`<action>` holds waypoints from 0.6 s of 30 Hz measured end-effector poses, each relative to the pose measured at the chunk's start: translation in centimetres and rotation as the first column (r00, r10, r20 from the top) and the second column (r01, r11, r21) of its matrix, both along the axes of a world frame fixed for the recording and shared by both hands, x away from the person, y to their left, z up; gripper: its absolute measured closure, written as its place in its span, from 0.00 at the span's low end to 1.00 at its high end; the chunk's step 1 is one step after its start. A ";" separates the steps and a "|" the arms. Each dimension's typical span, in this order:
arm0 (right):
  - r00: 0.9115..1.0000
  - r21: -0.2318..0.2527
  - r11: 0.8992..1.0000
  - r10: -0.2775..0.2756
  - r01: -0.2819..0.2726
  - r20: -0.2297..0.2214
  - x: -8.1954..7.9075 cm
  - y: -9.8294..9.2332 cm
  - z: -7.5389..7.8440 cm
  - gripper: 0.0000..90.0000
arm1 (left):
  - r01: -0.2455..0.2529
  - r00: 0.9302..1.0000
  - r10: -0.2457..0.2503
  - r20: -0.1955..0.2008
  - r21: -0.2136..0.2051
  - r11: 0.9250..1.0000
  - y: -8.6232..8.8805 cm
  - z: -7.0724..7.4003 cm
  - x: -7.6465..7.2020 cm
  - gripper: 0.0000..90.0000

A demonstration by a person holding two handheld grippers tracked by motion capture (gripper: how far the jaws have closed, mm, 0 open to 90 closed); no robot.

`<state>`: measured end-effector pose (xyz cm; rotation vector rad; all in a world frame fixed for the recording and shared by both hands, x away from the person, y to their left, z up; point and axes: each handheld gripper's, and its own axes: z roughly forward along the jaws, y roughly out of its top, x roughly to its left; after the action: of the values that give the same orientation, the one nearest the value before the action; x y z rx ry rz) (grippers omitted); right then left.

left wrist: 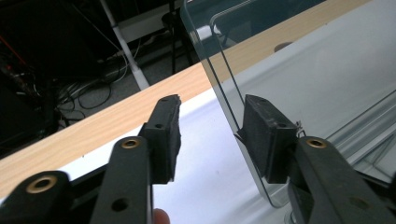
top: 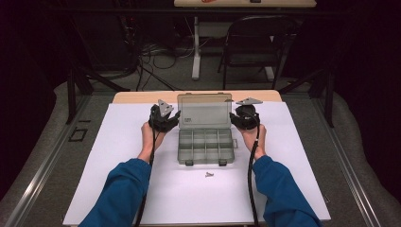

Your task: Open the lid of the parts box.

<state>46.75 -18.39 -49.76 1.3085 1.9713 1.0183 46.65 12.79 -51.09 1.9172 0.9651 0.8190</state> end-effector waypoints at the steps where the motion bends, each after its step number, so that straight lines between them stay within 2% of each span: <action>1: 1.000 0.003 1.000 0.002 -0.002 -0.001 -0.1 0.0 0.0 0.71 | -0.006 1.000 0.006 -0.006 0.005 1.000 0.1 -0.1 0.0 0.59; 6: 1.000 0.021 1.000 0.019 -0.019 -0.002 -0.5 -0.2 0.2 0.66 | -0.011 0.998 0.011 -0.055 0.004 1.000 0.8 -0.4 -0.3 0.42; 10: 0.999 0.032 0.999 0.040 -0.040 -0.006 -1.1 -0.4 0.0 0.59 | -0.027 0.996 0.027 -0.083 0.006 1.000 1.4 -0.6 -0.8 0.33; 14: 0.998 0.029 0.998 0.056 -0.056 -0.009 -1.7 -0.6 0.0 0.54 | -0.025 0.996 0.024 -0.091 0.000 1.000 1.6 -0.4 -1.5 0.26; 18: 0.997 0.032 0.996 0.078 -0.078 0.011 -2.6 -1.0 0.4 0.47 | -0.015 0.995 0.013 -0.098 -0.015 1.000 1.9 0.1 -2.5 0.21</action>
<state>44.12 -19.41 -49.33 1.2501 2.0207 1.0953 44.16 14.70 -50.98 1.9538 1.0416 0.7290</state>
